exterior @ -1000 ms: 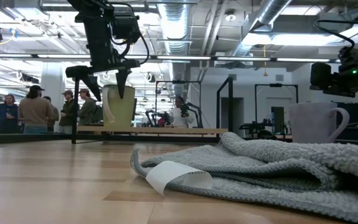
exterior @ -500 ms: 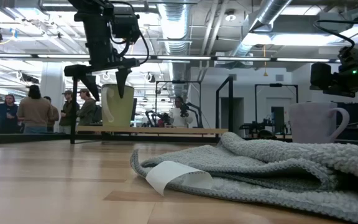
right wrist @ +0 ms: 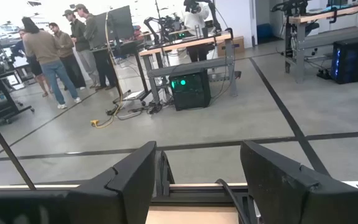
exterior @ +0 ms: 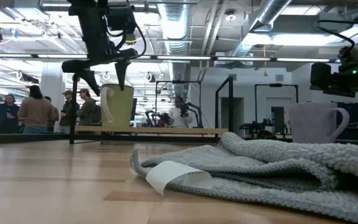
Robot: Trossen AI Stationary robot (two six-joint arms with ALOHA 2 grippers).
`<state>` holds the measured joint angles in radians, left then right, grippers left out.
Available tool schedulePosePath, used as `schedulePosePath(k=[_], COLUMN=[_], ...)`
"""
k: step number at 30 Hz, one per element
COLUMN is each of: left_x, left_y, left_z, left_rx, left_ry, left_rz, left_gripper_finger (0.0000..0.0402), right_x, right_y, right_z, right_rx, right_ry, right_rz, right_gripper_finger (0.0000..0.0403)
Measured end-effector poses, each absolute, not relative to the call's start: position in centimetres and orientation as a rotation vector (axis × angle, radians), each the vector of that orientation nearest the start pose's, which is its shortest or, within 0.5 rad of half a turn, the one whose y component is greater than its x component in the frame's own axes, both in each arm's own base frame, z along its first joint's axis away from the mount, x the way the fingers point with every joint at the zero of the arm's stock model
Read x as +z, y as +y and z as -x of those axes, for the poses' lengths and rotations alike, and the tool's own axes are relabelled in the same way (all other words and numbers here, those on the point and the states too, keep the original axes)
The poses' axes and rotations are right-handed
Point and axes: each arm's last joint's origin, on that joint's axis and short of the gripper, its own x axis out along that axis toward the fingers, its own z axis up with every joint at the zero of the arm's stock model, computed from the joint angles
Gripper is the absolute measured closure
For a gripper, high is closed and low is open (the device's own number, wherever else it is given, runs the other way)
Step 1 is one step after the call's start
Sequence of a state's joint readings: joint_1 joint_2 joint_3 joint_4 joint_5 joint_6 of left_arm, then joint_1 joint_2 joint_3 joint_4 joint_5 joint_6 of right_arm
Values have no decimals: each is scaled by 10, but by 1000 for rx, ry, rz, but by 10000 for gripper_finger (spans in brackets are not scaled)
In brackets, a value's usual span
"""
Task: Stack small to large cups/mugs on shelf
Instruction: Put the green mug with white handle on the shelf
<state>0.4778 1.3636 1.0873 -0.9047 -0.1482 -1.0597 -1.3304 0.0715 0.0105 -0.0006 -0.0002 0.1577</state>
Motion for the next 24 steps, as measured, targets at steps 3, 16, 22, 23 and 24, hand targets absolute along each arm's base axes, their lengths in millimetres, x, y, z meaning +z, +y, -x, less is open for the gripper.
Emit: schedulePosePath(k=[3, 16, 22, 23, 24], left_x=[264, 265, 265, 265, 266], left_y=[121, 120, 119, 119, 119], left_z=[-224, -224, -224, -224, -223], left_rx=[1142, 1123, 1095, 1098, 1101], left_ry=[785, 791, 803, 799, 792], left_rz=[1088, 1103, 1130, 1126, 1123], left_gripper_finger=[97, 97, 97, 97, 97], right_x=[161, 161, 161, 161, 161], right_y=[-98, -99, -98, -98, -98], right_z=[-24, -24, -24, -24, -24], right_rx=[-1332, -1332, -1331, -1331, -1332], right_ry=[-53, -53, -53, -53, -53], right_rz=[-175, -174, -174, -175, -174], right_gripper_finger=[147, 147, 147, 147, 147])
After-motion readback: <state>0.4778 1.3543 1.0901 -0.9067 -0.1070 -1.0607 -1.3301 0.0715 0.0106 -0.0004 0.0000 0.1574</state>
